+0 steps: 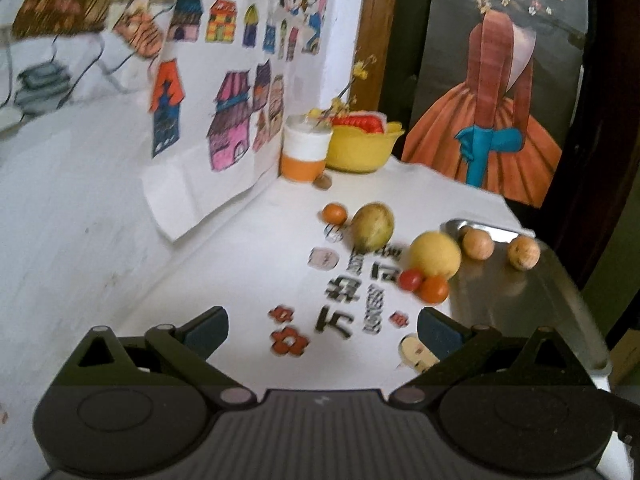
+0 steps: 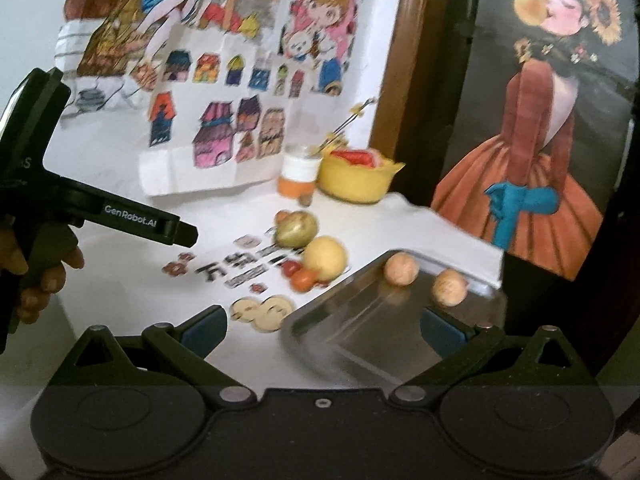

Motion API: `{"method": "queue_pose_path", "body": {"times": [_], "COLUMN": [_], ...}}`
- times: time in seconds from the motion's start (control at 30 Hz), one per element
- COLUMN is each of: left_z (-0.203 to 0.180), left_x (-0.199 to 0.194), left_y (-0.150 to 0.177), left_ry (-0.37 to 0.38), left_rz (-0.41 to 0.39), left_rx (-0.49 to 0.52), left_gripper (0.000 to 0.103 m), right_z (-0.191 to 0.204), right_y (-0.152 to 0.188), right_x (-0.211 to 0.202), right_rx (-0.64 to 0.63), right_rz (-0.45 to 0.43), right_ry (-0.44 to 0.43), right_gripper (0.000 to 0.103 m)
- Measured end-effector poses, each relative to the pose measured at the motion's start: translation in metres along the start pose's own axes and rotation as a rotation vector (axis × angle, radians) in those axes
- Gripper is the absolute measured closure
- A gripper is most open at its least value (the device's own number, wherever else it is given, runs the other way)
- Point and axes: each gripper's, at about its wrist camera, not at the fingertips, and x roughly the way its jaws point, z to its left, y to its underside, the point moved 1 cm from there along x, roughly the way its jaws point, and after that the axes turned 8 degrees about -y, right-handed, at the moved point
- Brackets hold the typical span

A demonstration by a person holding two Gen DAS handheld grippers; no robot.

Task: Organize fruits
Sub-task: 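Withdraw both tools from the tray back toward the loose fruits, then move left tool toward red cherry tomato while right tool approaches orange tomato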

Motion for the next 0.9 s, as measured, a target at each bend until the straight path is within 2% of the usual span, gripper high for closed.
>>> {"method": "queue_pose_path", "body": {"times": [0.47,0.9], "left_z": [0.045,0.056], "left_x": [0.020,0.055], "left_y": [0.018,0.014], "left_ry": [-0.048,-0.023], "left_rz": [0.071,0.121], "left_rx": [-0.027,-0.063], "left_gripper": [0.000,0.000], "right_z": [0.035,0.043], "right_y": [0.002,-0.007], "right_x": [0.042,0.084], "right_rx": [-0.009,-0.029], "right_rz": [0.120,0.171], "right_ry": [-0.091,-0.128], "right_gripper": [0.001,0.001]}}
